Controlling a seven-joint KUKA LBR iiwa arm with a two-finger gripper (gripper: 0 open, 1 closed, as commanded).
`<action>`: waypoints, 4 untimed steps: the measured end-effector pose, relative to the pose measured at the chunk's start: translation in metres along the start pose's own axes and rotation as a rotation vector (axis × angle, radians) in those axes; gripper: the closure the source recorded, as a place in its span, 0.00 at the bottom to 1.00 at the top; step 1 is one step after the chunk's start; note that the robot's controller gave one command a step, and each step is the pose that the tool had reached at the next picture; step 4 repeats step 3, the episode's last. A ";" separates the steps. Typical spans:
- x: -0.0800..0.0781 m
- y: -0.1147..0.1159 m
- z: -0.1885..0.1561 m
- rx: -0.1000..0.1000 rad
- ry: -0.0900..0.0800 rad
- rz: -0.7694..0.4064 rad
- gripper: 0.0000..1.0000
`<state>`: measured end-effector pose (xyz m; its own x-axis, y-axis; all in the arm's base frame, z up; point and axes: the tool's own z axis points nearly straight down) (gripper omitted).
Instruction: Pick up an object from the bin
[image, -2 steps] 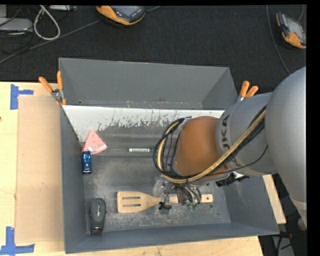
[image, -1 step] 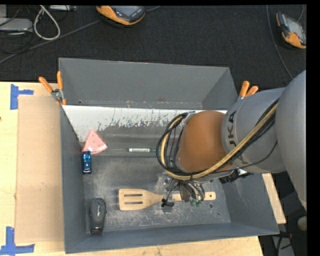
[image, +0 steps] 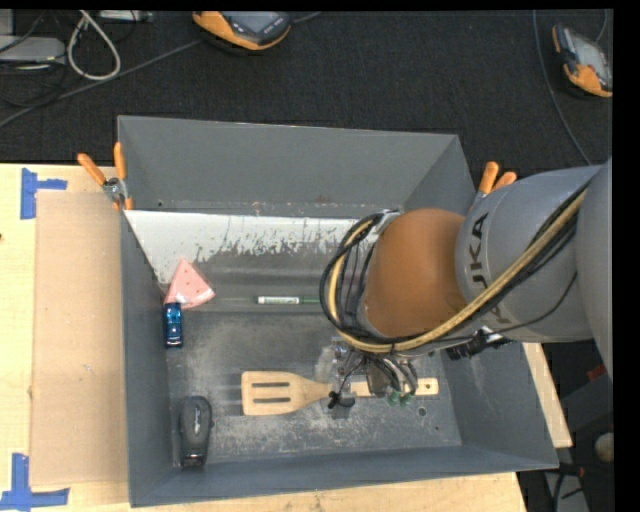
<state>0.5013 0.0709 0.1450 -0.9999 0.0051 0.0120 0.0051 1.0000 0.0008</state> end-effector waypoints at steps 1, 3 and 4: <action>-0.001 0.000 -0.025 -0.001 -0.005 -0.001 1.00; -0.001 -0.001 -0.058 -0.001 -0.005 -0.003 1.00; -0.001 -0.001 -0.058 -0.001 -0.005 -0.003 1.00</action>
Offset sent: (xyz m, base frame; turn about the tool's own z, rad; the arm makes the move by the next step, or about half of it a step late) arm 0.0009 -0.0001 0.0535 -0.0005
